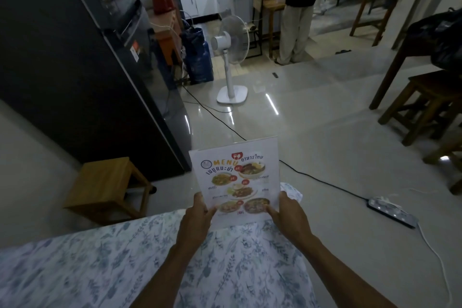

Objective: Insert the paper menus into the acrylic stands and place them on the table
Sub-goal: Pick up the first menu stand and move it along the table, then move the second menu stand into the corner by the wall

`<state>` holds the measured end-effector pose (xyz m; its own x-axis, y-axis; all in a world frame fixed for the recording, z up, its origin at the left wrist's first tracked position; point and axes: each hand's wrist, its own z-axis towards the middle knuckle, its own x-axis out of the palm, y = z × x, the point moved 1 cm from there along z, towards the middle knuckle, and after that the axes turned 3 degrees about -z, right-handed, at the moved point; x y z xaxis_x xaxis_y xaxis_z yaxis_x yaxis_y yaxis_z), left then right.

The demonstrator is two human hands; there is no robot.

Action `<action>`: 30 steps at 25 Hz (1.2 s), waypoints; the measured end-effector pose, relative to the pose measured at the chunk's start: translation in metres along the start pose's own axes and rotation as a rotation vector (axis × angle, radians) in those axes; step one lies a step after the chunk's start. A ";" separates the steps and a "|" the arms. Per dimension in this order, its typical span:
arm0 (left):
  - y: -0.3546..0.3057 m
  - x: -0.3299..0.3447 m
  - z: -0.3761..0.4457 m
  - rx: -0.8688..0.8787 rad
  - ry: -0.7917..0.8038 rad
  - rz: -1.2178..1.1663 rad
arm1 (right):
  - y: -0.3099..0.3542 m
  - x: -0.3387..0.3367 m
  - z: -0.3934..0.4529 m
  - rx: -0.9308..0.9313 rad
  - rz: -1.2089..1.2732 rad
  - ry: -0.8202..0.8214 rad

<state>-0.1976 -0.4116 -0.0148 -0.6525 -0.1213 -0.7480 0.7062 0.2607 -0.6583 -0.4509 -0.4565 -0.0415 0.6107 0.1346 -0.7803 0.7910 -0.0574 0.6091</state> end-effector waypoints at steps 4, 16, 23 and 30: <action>-0.008 -0.007 -0.005 -0.017 0.037 -0.025 | 0.003 -0.008 -0.007 -0.025 0.058 -0.038; -0.011 -0.073 -0.077 -0.019 0.034 0.220 | 0.046 -0.029 -0.094 0.029 -0.096 -0.187; 0.038 -0.159 -0.186 0.049 0.012 0.121 | 0.145 0.018 -0.237 -0.053 -0.080 -0.159; 0.157 -0.247 -0.322 0.068 -0.044 0.181 | 0.245 0.118 -0.393 -0.187 -0.226 -0.006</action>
<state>-0.0138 -0.0322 0.0942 -0.5016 -0.1206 -0.8567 0.8289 0.2166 -0.5158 -0.1999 -0.0658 0.0711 0.4202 0.1168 -0.8999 0.8869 0.1570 0.4345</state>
